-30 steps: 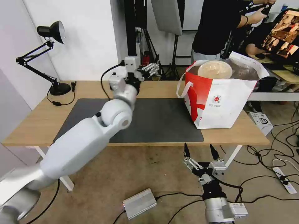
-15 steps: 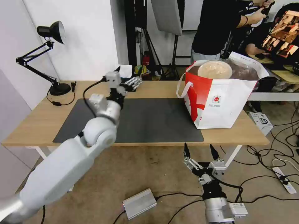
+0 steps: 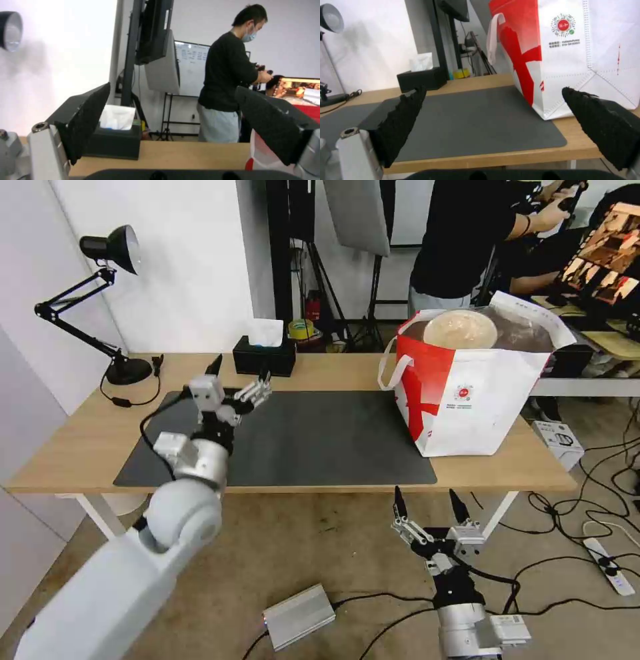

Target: Pick up the trash from the table and place it into the takeout bag.

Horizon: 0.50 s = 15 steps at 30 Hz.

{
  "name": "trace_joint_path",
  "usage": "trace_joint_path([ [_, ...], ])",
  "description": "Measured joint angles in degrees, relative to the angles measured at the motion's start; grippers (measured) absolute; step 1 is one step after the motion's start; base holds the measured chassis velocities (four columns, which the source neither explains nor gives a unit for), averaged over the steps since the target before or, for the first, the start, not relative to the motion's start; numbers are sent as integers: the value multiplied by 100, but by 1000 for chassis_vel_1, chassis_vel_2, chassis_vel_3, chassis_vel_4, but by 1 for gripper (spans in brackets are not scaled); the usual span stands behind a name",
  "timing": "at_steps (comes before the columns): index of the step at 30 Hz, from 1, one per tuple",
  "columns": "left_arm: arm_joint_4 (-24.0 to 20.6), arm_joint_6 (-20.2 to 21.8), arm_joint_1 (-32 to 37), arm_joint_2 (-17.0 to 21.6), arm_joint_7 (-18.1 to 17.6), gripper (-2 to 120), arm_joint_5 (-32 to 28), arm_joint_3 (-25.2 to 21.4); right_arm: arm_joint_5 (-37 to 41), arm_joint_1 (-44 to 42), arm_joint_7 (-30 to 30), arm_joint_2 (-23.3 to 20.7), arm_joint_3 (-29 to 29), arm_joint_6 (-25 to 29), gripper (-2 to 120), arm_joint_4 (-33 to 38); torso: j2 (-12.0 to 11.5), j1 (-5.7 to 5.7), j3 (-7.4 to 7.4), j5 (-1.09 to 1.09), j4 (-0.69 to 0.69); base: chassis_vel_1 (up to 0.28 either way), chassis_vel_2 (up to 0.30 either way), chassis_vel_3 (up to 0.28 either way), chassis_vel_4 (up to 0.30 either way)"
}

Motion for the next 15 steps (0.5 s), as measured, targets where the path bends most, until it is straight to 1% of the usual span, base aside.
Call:
trace_joint_path([
  [2, -125, -70, 448, -225, 43, 100, 399, -142, 0, 0, 0, 0, 0, 0, 100, 0, 0, 0, 0, 0, 0, 0, 0, 0, 0],
  [3, -125, -70, 448, -225, 43, 100, 399, -142, 0, 0, 0, 0, 0, 0, 100, 0, 0, 0, 0, 0, 0, 0, 0, 0, 0],
  [5, -390, -158, 1091, -531, 150, 100, 954, -374, 0, 0, 0, 0, 0, 0, 100, 0, 0, 0, 0, 0, 0, 0, 0, 0, 0],
  [6, -456, -187, 1232, -576, 170, 100, 1051, -427, 0, 0, 1, 0, 0, 0, 100, 0, 0, 0, 0, 1, 0, 0, 0, 0, 0],
  [7, -456, -187, 1232, -576, 170, 100, 1051, -427, 0, 0, 1, 0, 0, 0, 100, 0, 0, 0, 0, 1, 0, 0, 0, 0, 0],
  [10, -594, -335, 1783, -735, 263, 100, 1414, -632, 0, 0, 0, 0, 0, 0, 100, 0, 0, -1, 0, 1, 0, 0, 0, 0, 0],
  [11, -594, -335, 1783, -735, 263, 100, 1414, -632, 0, 0, 0, 0, 0, 0, 100, 0, 0, -1, 0, 1, 0, 0, 0, 0, 0],
  [15, -698, -520, 2392, -1023, 339, 100, 1792, -873, 0, 0, 1, 0, 0, 0, 100, 0, 0, -1, 0, 0, 0, 0, 0, 0, 0],
])
